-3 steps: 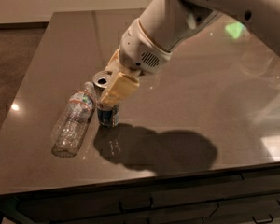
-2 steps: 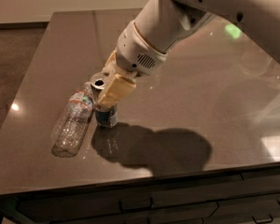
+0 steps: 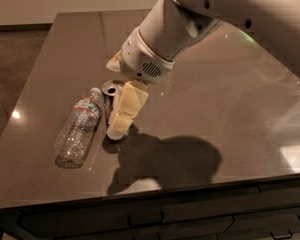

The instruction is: Move redbull can near water bottle

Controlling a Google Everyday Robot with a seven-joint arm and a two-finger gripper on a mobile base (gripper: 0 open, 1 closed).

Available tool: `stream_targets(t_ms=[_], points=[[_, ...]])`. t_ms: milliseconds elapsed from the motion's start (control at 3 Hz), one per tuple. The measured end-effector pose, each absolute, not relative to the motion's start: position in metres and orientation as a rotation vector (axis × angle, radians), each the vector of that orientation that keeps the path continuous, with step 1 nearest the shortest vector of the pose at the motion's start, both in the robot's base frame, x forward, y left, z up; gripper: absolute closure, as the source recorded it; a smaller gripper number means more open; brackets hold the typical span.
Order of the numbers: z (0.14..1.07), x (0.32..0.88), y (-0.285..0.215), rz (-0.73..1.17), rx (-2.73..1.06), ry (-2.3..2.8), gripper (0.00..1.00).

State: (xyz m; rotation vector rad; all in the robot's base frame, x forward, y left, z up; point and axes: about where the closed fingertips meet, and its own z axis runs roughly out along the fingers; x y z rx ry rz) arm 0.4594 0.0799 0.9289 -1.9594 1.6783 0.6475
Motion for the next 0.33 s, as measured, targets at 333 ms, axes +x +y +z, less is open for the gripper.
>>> stream_targets(t_ms=[333], points=[[0.9290,0.4593,0.0799,0.647,-1.960,1.678,0.00]])
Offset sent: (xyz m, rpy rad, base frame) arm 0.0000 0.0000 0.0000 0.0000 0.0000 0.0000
